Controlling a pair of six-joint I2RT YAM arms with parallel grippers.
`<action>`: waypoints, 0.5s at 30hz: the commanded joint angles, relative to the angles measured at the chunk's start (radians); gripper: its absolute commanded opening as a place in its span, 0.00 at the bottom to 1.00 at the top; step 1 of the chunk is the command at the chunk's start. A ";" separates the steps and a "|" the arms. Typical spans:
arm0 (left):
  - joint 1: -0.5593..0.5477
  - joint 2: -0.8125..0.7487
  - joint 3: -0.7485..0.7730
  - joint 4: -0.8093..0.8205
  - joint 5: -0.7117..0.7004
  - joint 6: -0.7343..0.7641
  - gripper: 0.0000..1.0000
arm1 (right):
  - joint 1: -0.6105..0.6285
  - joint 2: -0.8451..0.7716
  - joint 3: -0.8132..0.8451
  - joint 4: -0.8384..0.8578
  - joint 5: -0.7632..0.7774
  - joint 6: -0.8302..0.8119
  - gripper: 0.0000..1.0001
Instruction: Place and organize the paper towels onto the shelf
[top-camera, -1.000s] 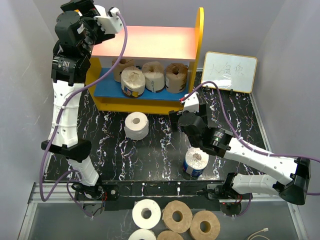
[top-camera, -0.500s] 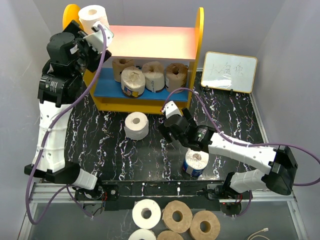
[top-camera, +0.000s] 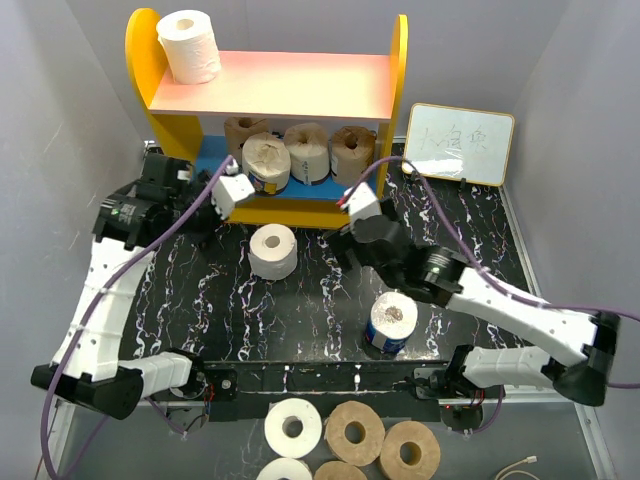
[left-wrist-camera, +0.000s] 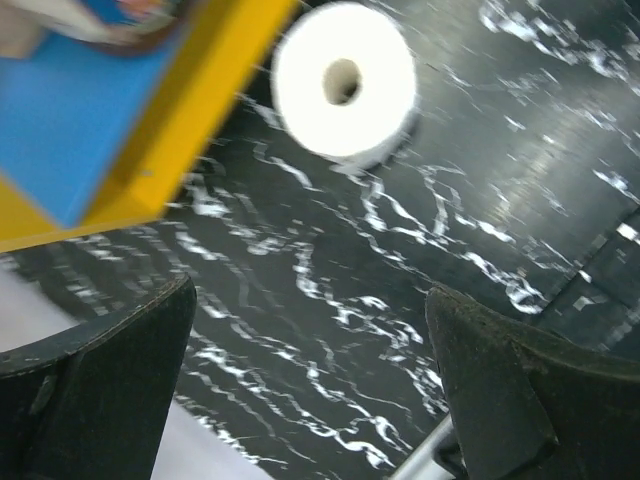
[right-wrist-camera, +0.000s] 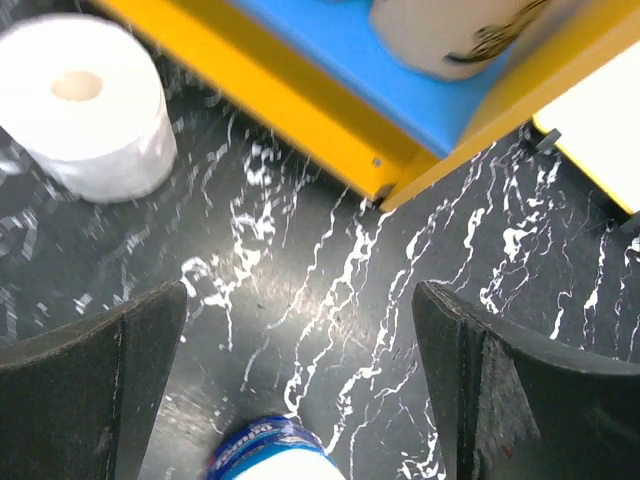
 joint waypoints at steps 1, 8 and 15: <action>-0.092 -0.005 -0.138 -0.028 0.131 0.024 0.98 | -0.001 -0.192 0.095 -0.002 0.077 0.145 0.94; -0.512 -0.023 -0.393 0.251 -0.392 -0.089 0.98 | -0.001 -0.295 0.022 -0.016 0.151 0.225 0.94; -0.622 -0.023 -0.531 0.496 -0.671 -0.049 0.98 | -0.001 -0.312 -0.032 0.022 0.154 0.252 0.94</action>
